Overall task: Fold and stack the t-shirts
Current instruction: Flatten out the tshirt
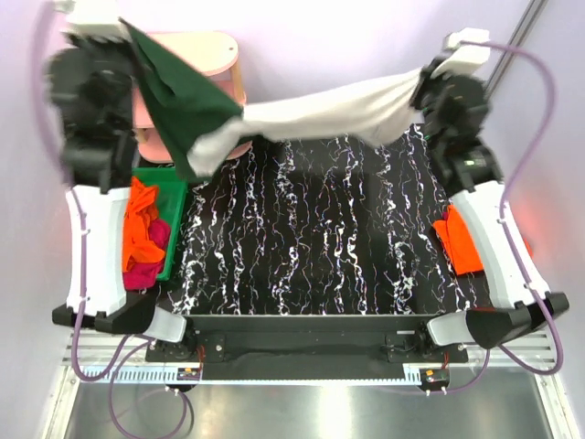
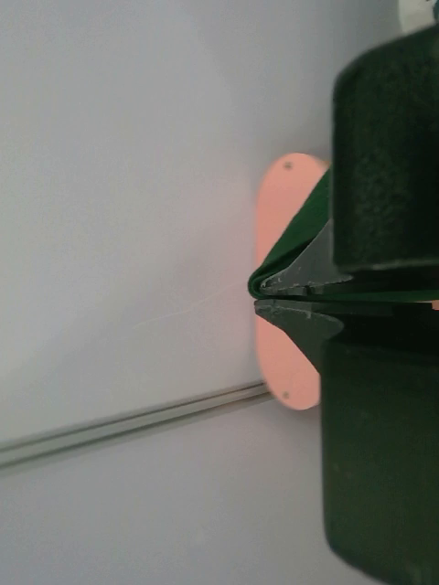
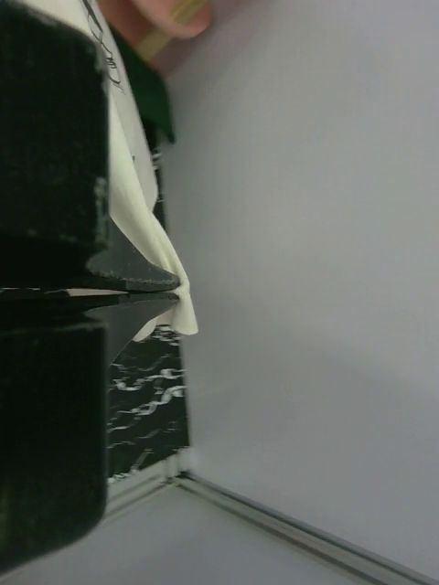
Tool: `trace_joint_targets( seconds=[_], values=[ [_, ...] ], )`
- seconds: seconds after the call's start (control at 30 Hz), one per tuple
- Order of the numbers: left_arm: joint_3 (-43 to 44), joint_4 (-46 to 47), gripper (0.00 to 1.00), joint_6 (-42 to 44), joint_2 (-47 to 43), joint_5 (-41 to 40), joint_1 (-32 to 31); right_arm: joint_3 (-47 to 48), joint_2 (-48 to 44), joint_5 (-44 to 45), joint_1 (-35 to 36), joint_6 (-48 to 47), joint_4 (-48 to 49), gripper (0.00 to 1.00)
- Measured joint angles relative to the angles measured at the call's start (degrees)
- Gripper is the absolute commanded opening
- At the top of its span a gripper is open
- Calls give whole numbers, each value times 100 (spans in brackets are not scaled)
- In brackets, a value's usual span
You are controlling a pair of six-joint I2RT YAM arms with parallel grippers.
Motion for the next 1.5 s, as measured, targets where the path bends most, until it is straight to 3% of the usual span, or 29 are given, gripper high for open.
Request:
trace_joint_targets(
  seconds=[0.23, 0.43, 0.6, 0.73, 1.5],
  values=[
    [-3368, -595, 0, -90, -177, 133, 0, -2669, -83, 33, 0, 612, -278, 0],
    [-4986, -1222, 0, -31, -1145, 474, 0, -3672, -1051, 48, 0, 1283, -977, 0],
    [-5344, -1486, 0, 28, -2354, 809, 0, -4098, -2264, 48, 0, 1993, -1582, 0],
    [-5515, -1982, 0, 153, -2994, 1224, 0, -4391, -2677, 24, 0, 2455, -2162, 0],
    [-6369, -4044, 0, 927, -3421, 2391, 0, -4828, -2625, -756, 15, 3519, -3853, 0]
  ],
)
